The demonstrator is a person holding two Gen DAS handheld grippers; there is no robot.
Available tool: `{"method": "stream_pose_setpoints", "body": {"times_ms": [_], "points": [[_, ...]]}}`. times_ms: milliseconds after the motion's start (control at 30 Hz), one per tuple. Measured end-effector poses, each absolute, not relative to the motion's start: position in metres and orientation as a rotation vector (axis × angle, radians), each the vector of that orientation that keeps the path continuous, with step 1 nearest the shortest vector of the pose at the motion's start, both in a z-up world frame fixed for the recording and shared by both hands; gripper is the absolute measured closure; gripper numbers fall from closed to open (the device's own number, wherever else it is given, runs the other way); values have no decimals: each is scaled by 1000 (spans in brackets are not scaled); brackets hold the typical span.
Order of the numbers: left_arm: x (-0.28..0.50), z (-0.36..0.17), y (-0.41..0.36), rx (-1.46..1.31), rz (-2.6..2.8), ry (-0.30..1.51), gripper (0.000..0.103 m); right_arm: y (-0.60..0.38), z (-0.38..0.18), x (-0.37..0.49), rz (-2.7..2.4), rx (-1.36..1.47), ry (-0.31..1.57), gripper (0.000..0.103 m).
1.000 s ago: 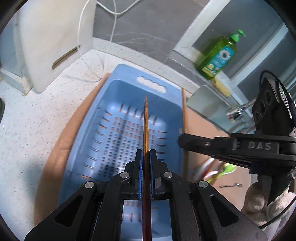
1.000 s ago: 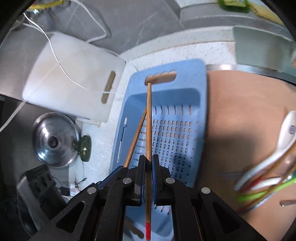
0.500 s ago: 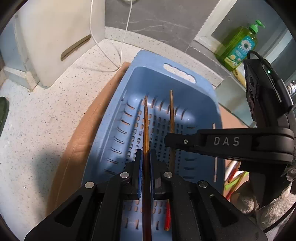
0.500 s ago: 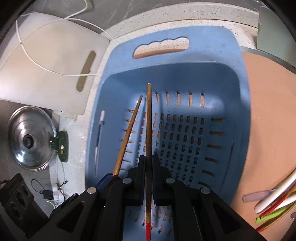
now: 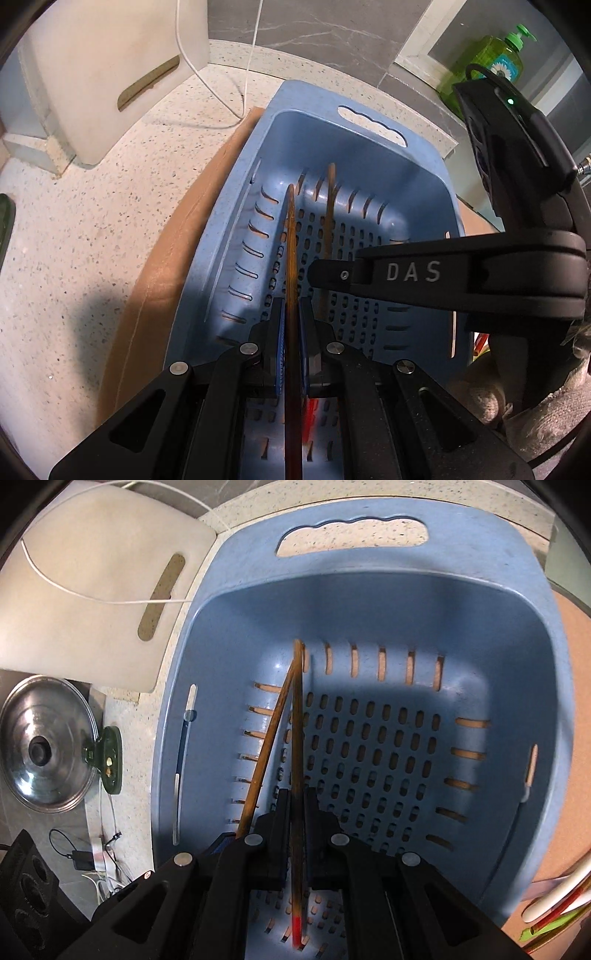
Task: Organize utensils
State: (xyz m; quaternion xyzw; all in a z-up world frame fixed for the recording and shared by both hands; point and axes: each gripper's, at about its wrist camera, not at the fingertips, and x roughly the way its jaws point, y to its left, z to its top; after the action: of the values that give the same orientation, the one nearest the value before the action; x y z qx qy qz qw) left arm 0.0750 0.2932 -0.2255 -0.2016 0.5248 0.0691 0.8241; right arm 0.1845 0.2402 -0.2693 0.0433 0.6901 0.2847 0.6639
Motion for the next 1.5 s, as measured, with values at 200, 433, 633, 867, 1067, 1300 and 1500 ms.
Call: {"method": "stream_pose_setpoints", "body": {"times_ms": [200, 433, 633, 867, 1067, 1300, 1500], "points": [[75, -225, 293, -425, 145, 1123, 97, 238, -267, 187, 642, 104, 1553, 96], [77, -227, 292, -428, 149, 1140, 97, 232, -256, 187, 649, 105, 1523, 78], [70, -222, 291, -427, 159, 1137, 88, 222, -240, 186, 673, 107, 1479, 76], [59, -207, 293, -430, 190, 1107, 88, 202, -215, 178, 729, 103, 1409, 75], [50, -182, 287, -411, 197, 1052, 88, 171, -180, 159, 781, 97, 1269, 75], [38, -144, 258, -362, 159, 964, 88, 101, -137, 136, 833, 77, 1062, 56], [35, -124, 215, -312, 82, 917, 88, 17, -126, 122, 811, 104, 1011, 52]]}}
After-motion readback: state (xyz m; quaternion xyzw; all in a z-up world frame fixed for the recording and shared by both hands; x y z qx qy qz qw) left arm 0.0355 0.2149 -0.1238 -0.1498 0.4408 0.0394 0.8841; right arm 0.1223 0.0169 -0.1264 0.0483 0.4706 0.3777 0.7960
